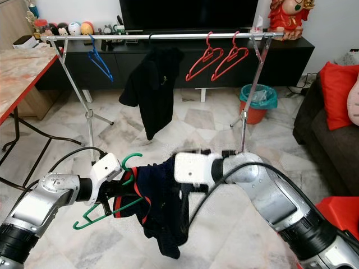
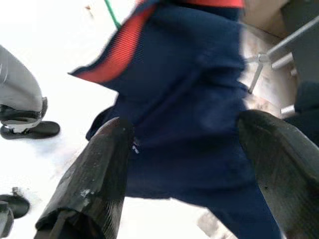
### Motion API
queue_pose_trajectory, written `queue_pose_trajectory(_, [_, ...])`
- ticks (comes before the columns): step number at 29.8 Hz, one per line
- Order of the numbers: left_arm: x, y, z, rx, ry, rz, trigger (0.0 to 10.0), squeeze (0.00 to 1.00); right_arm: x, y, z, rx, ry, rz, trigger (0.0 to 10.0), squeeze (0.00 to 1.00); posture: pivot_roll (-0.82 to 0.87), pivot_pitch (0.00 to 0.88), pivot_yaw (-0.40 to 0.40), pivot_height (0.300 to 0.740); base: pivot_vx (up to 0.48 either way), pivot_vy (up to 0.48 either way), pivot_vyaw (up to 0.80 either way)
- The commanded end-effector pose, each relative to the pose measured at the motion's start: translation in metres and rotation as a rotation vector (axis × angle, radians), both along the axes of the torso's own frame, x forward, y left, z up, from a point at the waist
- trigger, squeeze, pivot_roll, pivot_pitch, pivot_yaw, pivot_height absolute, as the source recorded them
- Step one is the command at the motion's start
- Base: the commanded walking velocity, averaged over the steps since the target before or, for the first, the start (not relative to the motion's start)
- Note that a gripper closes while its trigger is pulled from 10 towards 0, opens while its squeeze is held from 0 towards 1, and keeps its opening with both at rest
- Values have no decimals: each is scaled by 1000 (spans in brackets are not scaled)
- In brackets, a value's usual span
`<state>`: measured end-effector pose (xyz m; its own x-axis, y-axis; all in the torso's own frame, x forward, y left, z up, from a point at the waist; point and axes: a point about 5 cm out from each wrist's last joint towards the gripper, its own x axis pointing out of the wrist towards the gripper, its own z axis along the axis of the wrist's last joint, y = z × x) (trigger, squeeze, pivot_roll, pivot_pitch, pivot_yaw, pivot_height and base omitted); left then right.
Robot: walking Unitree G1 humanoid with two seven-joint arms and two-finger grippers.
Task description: Hang hanger
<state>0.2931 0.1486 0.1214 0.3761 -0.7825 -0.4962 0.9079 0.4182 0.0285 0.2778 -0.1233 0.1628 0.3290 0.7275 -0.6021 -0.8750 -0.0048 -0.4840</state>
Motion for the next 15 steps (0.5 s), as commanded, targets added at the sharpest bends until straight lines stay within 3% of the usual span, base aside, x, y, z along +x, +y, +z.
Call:
queue_pose_trajectory(1, [2, -8, 16, -8, -45, -74, 10000, 0, 2, -1, 2, -2, -9, 30, 10000, 0, -114, 0, 56, 740, 0, 0, 0])
queue_pose_trajectory(6, [0, -18, 19, 0, -40, -176, 10000, 0, 6, 1, 5, 18, -43, 77, 10000, 0, -111, 0, 60, 740, 0, 0, 0])
queue_pose_trajectory(9, [-2, -22, 21, 11, -31, -235, 10000, 0, 19, -1, 18, 31, -139, 38, 10000, 0, -118, 0, 63, 740, 0, 0, 0])
queue_pose_trajectory(15, [-4, -27, 20, 22, -23, -286, 10000, 0, 16, -1, 16, 26, -109, 90, 10000, 0, -120, 0, 64, 740, 0, 0, 0])
